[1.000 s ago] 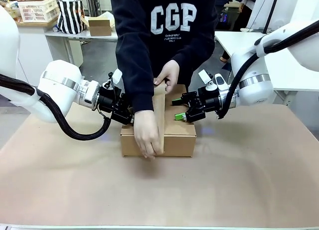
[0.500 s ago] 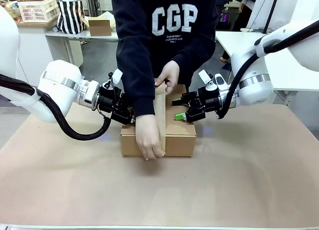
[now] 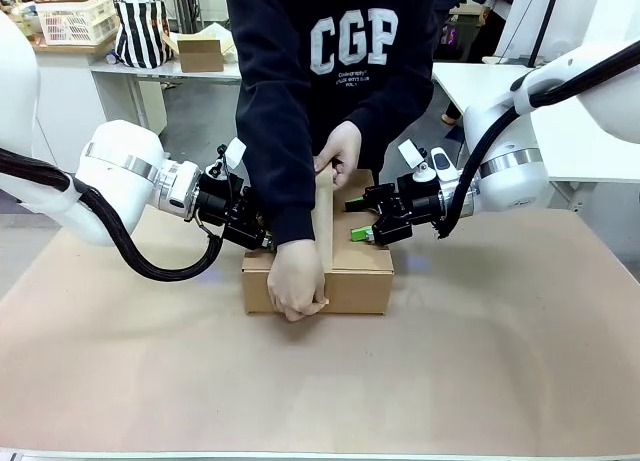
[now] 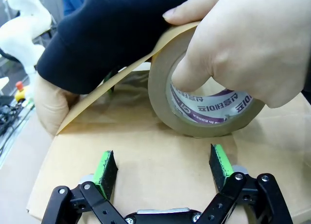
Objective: Pack the gift set into the box.
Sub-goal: Press and hold the closed box until the human finishes sealing it.
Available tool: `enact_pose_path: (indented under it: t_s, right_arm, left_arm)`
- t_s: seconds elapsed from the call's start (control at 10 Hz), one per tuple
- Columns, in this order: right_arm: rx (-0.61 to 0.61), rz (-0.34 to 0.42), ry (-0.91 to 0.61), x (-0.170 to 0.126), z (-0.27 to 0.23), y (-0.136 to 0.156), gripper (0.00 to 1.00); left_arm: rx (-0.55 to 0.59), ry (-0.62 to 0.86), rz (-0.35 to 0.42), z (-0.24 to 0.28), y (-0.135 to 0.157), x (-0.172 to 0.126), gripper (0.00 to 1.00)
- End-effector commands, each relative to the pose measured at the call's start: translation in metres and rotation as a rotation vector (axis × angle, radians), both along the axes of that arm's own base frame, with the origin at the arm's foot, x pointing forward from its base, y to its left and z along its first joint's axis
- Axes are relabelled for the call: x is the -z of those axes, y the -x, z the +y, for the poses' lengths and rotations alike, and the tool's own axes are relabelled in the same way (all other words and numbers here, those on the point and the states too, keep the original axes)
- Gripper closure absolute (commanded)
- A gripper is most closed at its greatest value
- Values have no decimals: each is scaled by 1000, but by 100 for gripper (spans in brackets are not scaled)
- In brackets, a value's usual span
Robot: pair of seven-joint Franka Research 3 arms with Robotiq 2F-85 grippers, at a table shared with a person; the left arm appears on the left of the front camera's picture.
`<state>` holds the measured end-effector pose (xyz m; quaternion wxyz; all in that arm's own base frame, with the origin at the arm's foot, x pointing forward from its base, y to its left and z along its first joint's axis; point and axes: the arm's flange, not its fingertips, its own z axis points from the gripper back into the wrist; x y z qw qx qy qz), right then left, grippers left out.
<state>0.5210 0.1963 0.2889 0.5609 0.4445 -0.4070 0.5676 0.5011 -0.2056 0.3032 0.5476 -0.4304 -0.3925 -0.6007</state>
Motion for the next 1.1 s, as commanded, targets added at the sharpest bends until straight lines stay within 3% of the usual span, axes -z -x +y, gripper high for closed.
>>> enact_pose_path:
  t_s: [0.0, 1.0]
  right_arm:
    - [13, 6, 5, 3, -1, 2, 0]
    - [13, 6, 5, 3, -1, 2, 0]
  left_arm:
    - [-3, -7, 5, 1, 1, 4, 0]
    - [-3, -7, 5, 1, 1, 4, 0]
